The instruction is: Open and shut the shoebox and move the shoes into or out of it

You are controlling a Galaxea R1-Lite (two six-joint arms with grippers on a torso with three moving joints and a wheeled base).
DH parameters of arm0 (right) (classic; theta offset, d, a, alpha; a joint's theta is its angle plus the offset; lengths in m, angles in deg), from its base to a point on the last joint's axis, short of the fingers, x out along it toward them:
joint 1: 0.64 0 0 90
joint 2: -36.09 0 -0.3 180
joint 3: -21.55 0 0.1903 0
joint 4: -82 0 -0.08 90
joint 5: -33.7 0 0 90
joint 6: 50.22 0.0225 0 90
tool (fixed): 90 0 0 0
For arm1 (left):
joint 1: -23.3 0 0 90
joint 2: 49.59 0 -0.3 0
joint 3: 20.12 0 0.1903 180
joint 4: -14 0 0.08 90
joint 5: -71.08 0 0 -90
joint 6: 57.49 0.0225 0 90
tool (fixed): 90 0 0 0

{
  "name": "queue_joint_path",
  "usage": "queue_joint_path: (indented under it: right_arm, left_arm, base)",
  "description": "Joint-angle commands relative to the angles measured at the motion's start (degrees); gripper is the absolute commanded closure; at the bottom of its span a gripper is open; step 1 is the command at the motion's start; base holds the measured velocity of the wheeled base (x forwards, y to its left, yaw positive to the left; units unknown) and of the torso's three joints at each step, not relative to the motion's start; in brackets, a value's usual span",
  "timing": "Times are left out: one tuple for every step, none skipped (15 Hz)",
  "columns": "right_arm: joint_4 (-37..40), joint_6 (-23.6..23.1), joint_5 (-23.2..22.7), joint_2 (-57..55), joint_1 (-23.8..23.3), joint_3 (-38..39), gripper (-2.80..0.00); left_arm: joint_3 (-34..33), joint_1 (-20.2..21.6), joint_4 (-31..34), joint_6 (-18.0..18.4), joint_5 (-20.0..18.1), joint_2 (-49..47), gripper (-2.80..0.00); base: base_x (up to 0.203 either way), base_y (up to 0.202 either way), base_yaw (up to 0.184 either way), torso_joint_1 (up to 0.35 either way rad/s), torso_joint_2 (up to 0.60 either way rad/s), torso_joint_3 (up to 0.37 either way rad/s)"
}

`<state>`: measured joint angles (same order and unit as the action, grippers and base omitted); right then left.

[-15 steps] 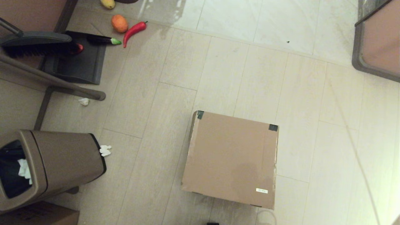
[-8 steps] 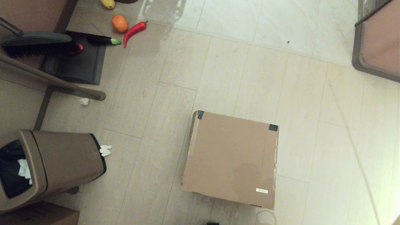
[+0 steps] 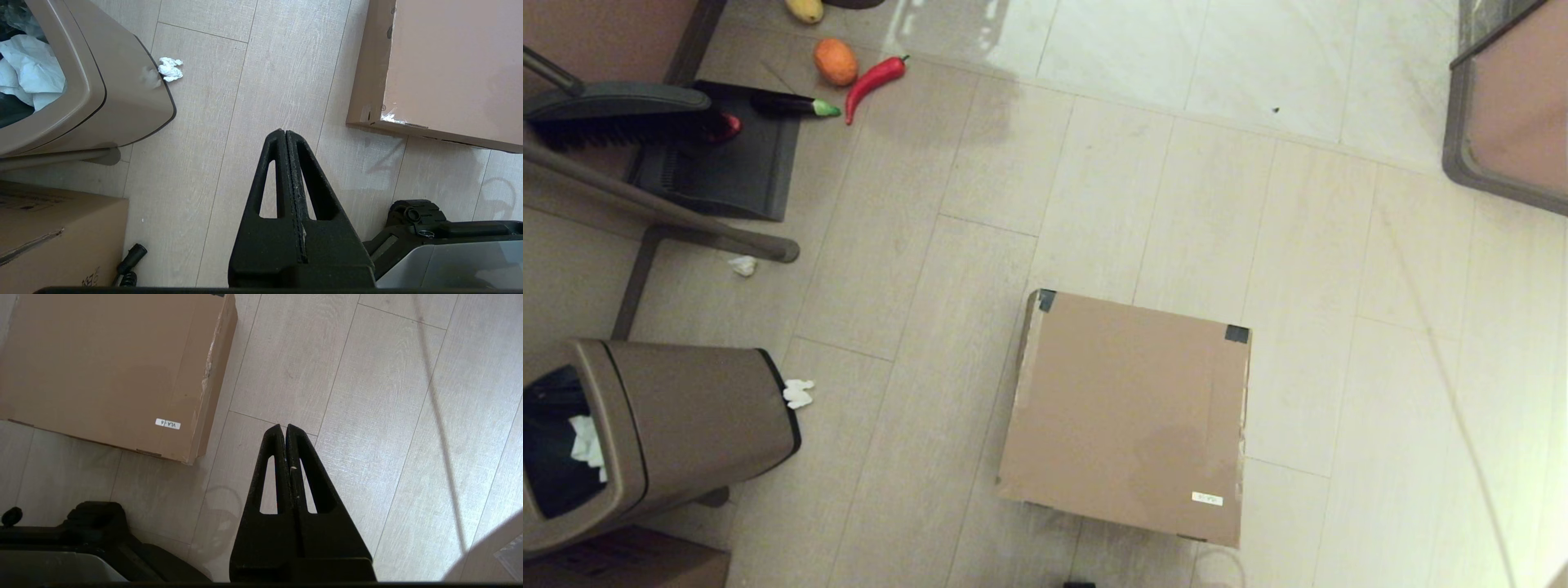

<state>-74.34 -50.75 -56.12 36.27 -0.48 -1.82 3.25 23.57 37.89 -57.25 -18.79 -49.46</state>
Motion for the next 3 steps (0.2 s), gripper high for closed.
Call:
queue_joint_path:
  right_arm:
    - [0.0, 0.1, 0.0, -0.2, 0.0, 0.0, 0.00]
    - [0.0, 0.1, 0.0, -0.2, 0.0, 0.0, 0.00]
    - [0.0, 0.1, 0.0, -0.2, 0.0, 0.0, 0.00]
  left_arm:
    - [0.0, 0.0, 0.0, 0.0, 0.0, 0.0, 0.00]
    - [0.0, 0.0, 0.0, 0.0, 0.0, 0.0, 0.00]
    - [0.0, 0.0, 0.0, 0.0, 0.0, 0.0, 0.00]
  base:
    - [0.000, 0.000, 0.000, 0.000, 0.00, 0.000]
    - [0.000, 0.000, 0.000, 0.000, 0.00, 0.000]
    - [0.000, 0.000, 0.000, 0.000, 0.00, 0.000]
